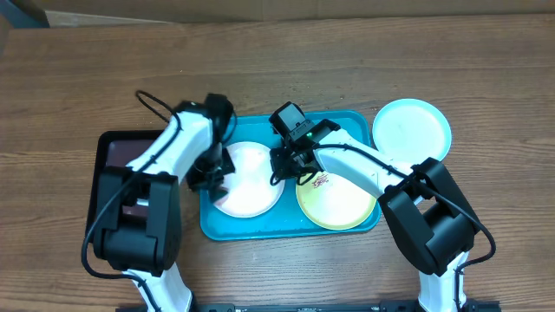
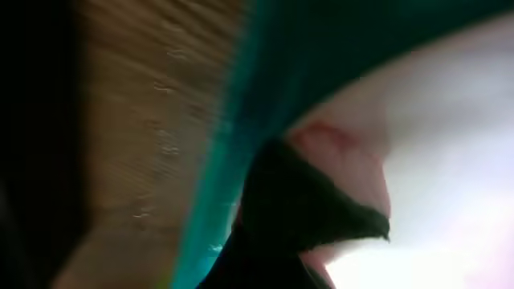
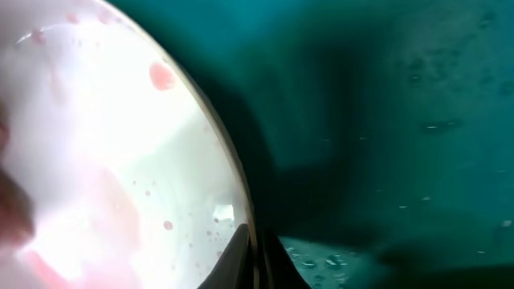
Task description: Clean dirty plates on tray and stack at the side
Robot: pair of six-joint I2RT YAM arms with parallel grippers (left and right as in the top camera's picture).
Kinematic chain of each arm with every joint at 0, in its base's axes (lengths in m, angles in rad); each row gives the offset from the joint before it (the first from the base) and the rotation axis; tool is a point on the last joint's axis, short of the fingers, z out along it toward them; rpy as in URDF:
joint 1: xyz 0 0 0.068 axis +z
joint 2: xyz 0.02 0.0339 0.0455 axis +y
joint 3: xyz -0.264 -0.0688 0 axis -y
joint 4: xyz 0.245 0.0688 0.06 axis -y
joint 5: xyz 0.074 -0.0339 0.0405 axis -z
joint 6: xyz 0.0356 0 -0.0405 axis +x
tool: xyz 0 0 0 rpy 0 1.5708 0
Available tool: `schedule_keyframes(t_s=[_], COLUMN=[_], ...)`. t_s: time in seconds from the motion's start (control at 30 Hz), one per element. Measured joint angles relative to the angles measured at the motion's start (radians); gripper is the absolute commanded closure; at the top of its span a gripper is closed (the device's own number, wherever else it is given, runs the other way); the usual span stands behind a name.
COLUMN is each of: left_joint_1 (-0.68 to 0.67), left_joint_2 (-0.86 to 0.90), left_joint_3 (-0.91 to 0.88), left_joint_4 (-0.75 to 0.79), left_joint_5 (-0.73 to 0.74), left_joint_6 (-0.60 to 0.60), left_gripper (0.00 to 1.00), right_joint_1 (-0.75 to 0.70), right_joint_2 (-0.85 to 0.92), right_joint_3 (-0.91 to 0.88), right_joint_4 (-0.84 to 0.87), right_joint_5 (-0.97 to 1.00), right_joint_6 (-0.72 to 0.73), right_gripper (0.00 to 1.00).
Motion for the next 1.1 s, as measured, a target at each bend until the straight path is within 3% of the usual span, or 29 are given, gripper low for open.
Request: schedule_keyframes(t_s=[0.23,0.53,0.87,1.1], left_joint_1=[0.08,0.227,0.458,0.524], left_joint_2=[0.004,-0.163,-0.222,-0.215], left_joint_3=[0.224,0.3,0.267,0.175], left_joint_4=[-0.224,-0.227,-0.148,-0.105], left_joint_5=[-0.162,-0.138,0.025,0.089], left_joint_6=[-0.102,-0.124,0.03,0.088], left_gripper=[0.96,0.96,0.96,0.96], right_joint_1=[-0.002,-0.001,0.087,0.276], right_joint_2=[0.0,-0.024,-0.15,-0.151], right_joint_3=[0.0,0.152,0.502,0.575], right_joint_4=[-0.02,-0.222,-0.555,-0.61], right_joint_5=[0.011,0.089,0.591,1.064], right_joint_6=[0.0,-0.006,-0.114,-0.191], right_gripper=[0.96,0.96,0.96,0.96])
